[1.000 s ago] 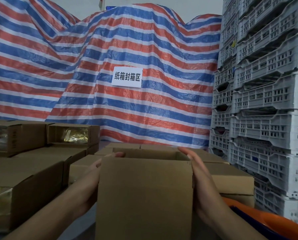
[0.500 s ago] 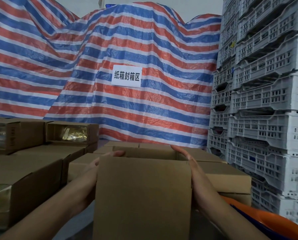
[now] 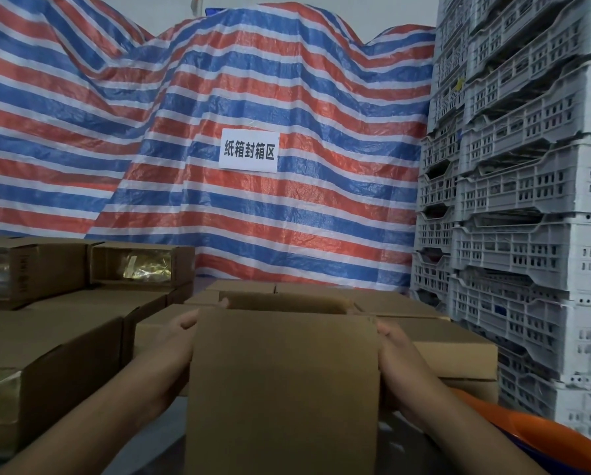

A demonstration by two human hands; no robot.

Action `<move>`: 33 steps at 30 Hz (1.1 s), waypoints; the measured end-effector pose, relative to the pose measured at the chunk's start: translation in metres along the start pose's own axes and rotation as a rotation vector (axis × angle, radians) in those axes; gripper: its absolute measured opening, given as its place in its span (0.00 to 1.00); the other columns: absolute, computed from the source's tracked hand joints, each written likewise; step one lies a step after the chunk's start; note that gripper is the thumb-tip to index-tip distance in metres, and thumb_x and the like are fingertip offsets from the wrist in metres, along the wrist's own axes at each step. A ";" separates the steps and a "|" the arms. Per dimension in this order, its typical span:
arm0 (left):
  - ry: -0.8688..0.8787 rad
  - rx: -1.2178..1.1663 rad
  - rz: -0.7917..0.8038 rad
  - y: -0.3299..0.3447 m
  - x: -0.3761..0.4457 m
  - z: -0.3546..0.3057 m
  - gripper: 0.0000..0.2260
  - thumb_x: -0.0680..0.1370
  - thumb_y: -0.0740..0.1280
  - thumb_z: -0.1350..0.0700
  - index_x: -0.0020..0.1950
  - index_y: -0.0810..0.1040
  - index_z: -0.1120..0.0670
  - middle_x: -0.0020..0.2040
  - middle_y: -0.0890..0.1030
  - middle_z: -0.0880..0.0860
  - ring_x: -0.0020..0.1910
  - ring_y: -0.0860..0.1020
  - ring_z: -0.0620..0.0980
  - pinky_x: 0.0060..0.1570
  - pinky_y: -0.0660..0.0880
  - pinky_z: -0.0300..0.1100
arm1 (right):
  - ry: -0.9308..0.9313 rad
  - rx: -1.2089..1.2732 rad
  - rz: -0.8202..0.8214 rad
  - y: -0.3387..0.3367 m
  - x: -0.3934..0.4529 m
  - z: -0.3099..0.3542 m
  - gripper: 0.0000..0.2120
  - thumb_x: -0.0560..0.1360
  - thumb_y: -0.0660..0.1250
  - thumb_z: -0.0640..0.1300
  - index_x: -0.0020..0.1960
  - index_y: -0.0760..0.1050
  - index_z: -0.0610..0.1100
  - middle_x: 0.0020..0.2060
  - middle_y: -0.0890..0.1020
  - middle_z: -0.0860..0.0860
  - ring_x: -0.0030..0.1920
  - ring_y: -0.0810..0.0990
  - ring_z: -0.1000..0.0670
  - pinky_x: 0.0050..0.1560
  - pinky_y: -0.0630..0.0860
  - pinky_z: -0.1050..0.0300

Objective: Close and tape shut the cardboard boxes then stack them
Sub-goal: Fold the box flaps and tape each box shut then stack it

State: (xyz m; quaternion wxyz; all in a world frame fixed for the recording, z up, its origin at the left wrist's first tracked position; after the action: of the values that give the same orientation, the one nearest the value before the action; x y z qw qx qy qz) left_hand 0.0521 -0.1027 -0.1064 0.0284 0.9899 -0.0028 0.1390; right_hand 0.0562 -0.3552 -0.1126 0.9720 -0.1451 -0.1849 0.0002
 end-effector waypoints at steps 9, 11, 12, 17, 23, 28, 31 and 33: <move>-0.016 -0.032 0.172 -0.010 0.007 -0.001 0.34 0.64 0.61 0.28 0.60 0.78 0.51 0.46 0.86 0.52 0.44 0.85 0.48 0.36 0.79 0.38 | 0.185 0.199 -0.166 0.000 0.008 -0.009 0.41 0.53 0.56 0.80 0.51 0.85 0.54 0.48 0.88 0.49 0.57 0.82 0.45 0.68 0.71 0.42; -0.006 -0.025 0.169 -0.013 0.008 0.001 0.33 0.62 0.68 0.32 0.59 0.79 0.51 0.46 0.86 0.53 0.44 0.85 0.49 0.40 0.78 0.40 | 0.186 0.229 -0.157 0.000 0.009 -0.010 0.51 0.50 0.56 0.81 0.59 0.82 0.48 0.52 0.86 0.44 0.59 0.82 0.42 0.70 0.70 0.40; -0.010 -0.008 0.158 -0.015 0.009 0.002 0.30 0.63 0.68 0.35 0.59 0.79 0.52 0.47 0.86 0.53 0.45 0.85 0.49 0.43 0.77 0.42 | 0.177 0.227 -0.151 0.000 0.010 -0.011 0.52 0.50 0.55 0.81 0.59 0.82 0.46 0.51 0.86 0.43 0.58 0.82 0.41 0.68 0.72 0.41; 0.030 0.183 0.204 -0.017 0.010 0.002 0.14 0.69 0.67 0.43 0.47 0.86 0.49 0.46 0.85 0.51 0.45 0.84 0.49 0.46 0.76 0.44 | 0.069 0.126 -0.090 -0.002 0.011 -0.008 0.40 0.61 0.48 0.78 0.38 0.87 0.49 0.40 0.87 0.46 0.46 0.85 0.47 0.50 0.77 0.52; 0.013 0.131 0.225 -0.019 0.014 0.003 0.09 0.70 0.68 0.50 0.45 0.87 0.48 0.44 0.85 0.49 0.41 0.84 0.47 0.35 0.79 0.38 | 0.104 0.107 -0.019 -0.002 0.008 -0.008 0.38 0.66 0.51 0.76 0.43 0.88 0.49 0.45 0.87 0.46 0.52 0.85 0.45 0.58 0.77 0.48; 0.009 0.091 0.198 -0.020 0.015 0.006 0.07 0.70 0.70 0.52 0.45 0.85 0.49 0.45 0.85 0.53 0.38 0.84 0.48 0.31 0.77 0.38 | 0.085 0.110 0.101 -0.003 0.002 -0.002 0.18 0.67 0.73 0.64 0.47 0.86 0.51 0.45 0.87 0.49 0.44 0.85 0.52 0.42 0.76 0.59; 0.072 0.039 0.143 -0.022 0.014 0.008 0.10 0.68 0.71 0.55 0.49 0.80 0.52 0.48 0.84 0.54 0.40 0.83 0.50 0.34 0.78 0.40 | 0.072 0.214 0.119 -0.001 0.001 -0.001 0.07 0.66 0.75 0.50 0.44 0.86 0.51 0.39 0.86 0.52 0.36 0.84 0.55 0.31 0.75 0.63; 0.134 -0.004 0.124 -0.021 0.014 0.007 0.17 0.68 0.72 0.57 0.55 0.78 0.46 0.51 0.84 0.49 0.47 0.84 0.47 0.39 0.80 0.40 | 0.078 0.276 0.123 0.001 0.000 -0.001 0.06 0.66 0.73 0.49 0.41 0.85 0.51 0.36 0.85 0.51 0.33 0.83 0.55 0.28 0.74 0.63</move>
State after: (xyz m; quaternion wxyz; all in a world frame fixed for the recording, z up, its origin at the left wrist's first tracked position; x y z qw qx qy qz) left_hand 0.0675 -0.0816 -0.1101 0.0219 0.9763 -0.0623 0.2062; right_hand 0.0567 -0.3546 -0.1135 0.9873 -0.0209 -0.1362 0.0795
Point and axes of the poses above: each hand's wrist, its own x-axis towards the middle knuckle, its own y-axis out of the palm, z = x × y, the point moved 2 cm from there along x, towards the middle knuckle
